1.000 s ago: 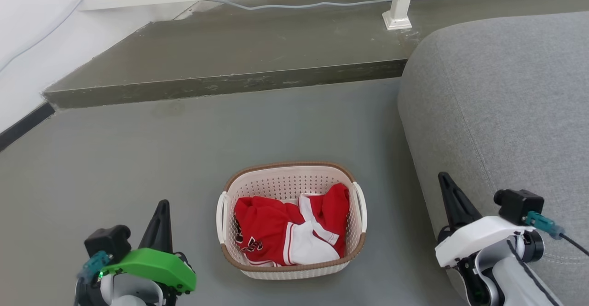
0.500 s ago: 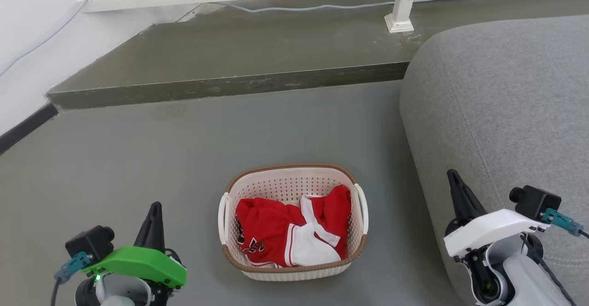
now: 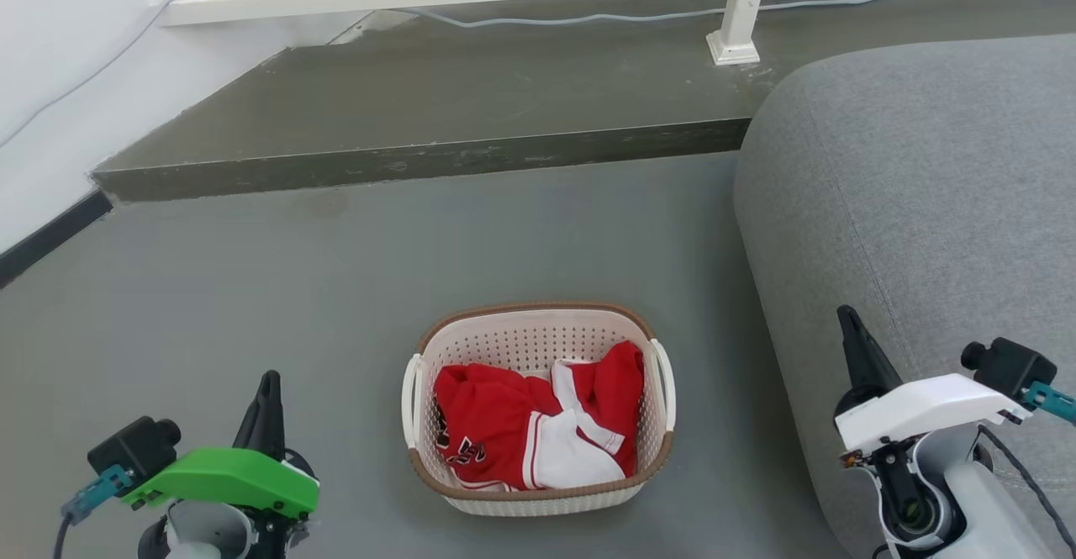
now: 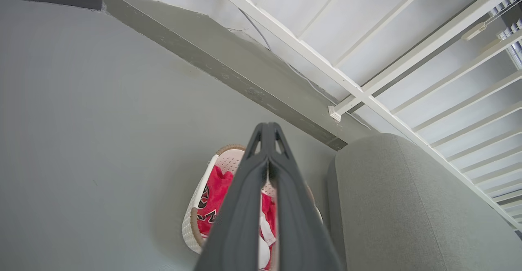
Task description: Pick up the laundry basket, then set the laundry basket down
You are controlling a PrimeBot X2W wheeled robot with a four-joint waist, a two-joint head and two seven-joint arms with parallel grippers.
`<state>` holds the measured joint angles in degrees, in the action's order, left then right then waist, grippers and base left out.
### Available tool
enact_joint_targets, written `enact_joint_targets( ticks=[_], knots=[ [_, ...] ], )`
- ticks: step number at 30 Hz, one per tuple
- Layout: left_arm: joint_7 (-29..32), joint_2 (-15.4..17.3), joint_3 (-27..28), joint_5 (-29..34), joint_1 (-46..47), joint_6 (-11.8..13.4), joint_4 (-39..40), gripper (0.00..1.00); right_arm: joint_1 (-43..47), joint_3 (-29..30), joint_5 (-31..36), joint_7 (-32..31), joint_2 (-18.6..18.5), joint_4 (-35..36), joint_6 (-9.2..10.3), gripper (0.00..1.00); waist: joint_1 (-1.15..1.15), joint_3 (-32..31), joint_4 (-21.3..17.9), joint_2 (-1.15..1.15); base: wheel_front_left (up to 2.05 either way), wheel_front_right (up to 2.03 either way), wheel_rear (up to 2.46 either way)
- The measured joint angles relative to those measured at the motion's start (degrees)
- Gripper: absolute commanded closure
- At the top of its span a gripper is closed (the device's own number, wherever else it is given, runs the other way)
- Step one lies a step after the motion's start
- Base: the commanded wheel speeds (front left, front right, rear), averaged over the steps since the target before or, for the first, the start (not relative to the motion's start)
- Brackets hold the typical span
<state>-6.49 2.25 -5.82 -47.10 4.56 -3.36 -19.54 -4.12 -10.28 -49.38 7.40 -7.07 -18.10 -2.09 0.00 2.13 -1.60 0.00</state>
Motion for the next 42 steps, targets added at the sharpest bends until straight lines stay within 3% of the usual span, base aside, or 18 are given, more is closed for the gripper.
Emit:
enact_joint_targets(
  ticks=[42],
  knots=[
    [7.57, -0.12, 6.04, -25.16, 0.00, -1.88, 1.83, 1.00, -0.01, 9.62, -24.81, -7.32, 2.21, 0.82, -2.71, 1.00, 0.00, -1.14, 0.92, 0.00, 0.00, 0.00, 0.00]
  ],
)
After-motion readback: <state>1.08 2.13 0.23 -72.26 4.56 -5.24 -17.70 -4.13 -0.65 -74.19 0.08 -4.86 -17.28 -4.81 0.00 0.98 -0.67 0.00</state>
